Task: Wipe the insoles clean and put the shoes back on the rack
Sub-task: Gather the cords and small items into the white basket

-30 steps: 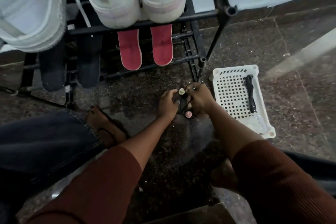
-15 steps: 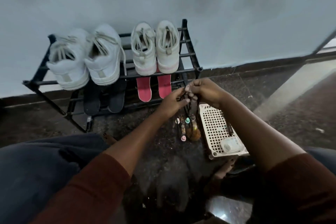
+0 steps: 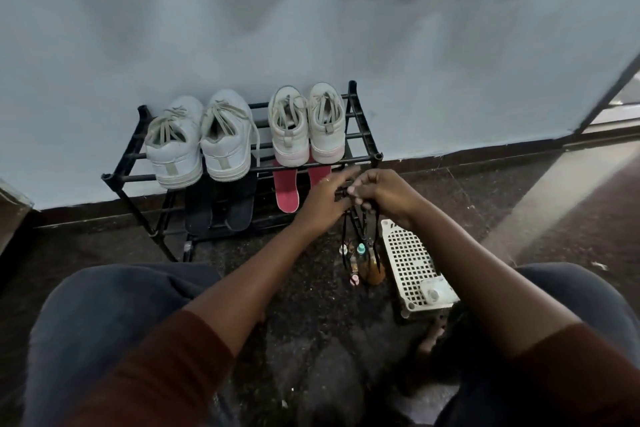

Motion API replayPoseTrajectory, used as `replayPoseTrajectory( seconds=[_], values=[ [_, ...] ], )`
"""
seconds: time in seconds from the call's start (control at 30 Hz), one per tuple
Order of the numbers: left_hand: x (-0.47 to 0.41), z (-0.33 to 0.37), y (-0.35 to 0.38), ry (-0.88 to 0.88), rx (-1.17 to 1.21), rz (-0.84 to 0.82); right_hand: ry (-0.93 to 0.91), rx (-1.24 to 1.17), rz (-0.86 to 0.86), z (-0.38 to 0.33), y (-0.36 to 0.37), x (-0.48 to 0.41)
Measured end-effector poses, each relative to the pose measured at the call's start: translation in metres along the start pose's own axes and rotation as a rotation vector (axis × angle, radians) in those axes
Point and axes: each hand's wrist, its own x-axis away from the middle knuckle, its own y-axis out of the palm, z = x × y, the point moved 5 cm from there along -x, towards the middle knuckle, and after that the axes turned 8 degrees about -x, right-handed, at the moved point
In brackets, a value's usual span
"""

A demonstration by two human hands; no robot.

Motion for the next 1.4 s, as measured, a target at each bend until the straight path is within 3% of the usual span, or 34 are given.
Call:
replayPoseTrajectory(
  seconds=[0.1,0.27,0.7,1.03,1.13,1.23,1.4],
  values=[
    [0.006,-0.015,0.001,-0.005,-0.085,-0.036,0.037,-0.013,-0.008,0.016,0.003,0.0],
    [0.016,-0.062,-0.003,-0.202,-0.147,-0.074,0.166,-0.037,0.033,0.067,-0.011,0.003],
    [0.077,-0.18,-0.005,-0.599,-0.191,-0.136,0.359,0.375,0.244,0.145,-0.064,0.014],
    [0.094,-0.19,0.011,-0.595,-0.253,-0.35,0.301,0.542,0.454,0.135,-0.07,0.003],
    [0.091,-0.185,0.016,-0.569,-0.234,-0.343,0.299,0.677,0.51,0.129,-0.068,0.007],
    [0.081,-0.173,0.02,-0.526,-0.204,-0.304,0.14,0.746,0.489,0.116,-0.054,0.005],
    [0.056,-0.145,0.026,-0.4,-0.234,-0.27,0.126,0.398,0.294,0.111,-0.013,-0.009]
  ],
)
